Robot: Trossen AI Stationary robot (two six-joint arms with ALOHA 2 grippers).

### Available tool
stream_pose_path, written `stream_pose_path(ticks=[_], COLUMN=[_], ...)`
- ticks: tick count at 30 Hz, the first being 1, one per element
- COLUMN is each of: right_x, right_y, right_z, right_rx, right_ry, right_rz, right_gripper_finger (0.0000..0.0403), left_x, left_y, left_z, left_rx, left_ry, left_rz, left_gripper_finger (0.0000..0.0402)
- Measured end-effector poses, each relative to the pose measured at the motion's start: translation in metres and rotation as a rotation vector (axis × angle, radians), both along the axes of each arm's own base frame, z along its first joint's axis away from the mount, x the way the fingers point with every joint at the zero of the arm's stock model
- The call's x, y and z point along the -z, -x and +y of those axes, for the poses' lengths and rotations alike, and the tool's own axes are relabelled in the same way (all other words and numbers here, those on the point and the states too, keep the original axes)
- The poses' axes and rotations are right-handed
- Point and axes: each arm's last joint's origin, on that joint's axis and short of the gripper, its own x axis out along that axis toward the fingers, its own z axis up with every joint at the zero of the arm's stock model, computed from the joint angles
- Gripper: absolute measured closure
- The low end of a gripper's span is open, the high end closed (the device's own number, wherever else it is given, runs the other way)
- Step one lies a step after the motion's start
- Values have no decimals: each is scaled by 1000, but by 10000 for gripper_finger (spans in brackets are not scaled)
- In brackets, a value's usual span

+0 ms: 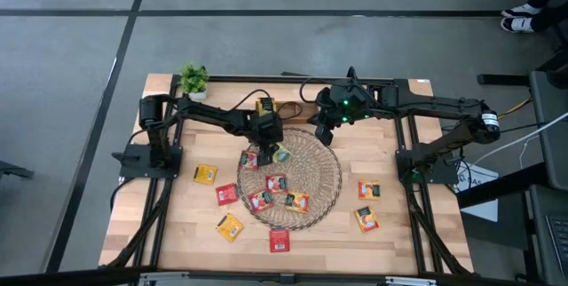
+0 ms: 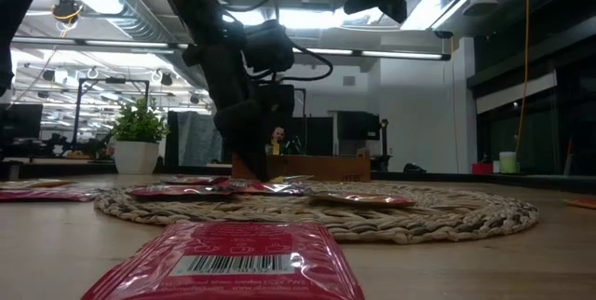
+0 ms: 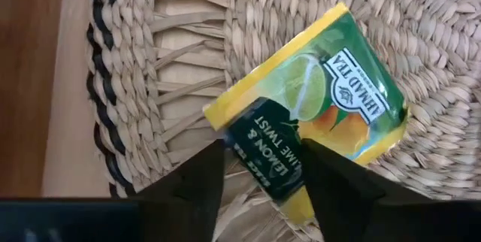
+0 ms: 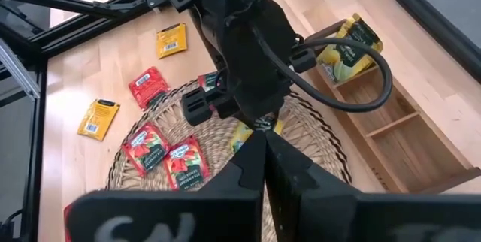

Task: Pick & Place Tea
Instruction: Put the yellow tea bag into the left of the wooden organizer

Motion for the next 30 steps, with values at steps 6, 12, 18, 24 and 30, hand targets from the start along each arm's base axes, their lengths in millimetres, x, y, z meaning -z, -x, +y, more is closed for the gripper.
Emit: stream_pose_path(ticks=[6, 12, 18, 24, 30], right_x=[0, 0, 0, 0, 0], right_y=[0, 0, 0, 0, 0], right_z=[0, 0, 0, 0, 0], right_rx=[1, 2, 2, 2, 2], right_ry=[1, 2, 2, 1, 1], right_rz=[0, 0, 0, 0, 0], right_gripper_finger=[391, 391, 391, 391, 391], left_x=[1, 1, -1, -18, -38], left_y=[1, 1, 2, 1, -5], left_z=[1, 1, 2, 11, 21], left_rx=[-13, -23, -29, -51, -47], left_ry=[8, 14, 16, 6, -14], left_rz=[4, 5, 3, -24, -34], left_gripper_finger=[313, 383, 399, 399, 400])
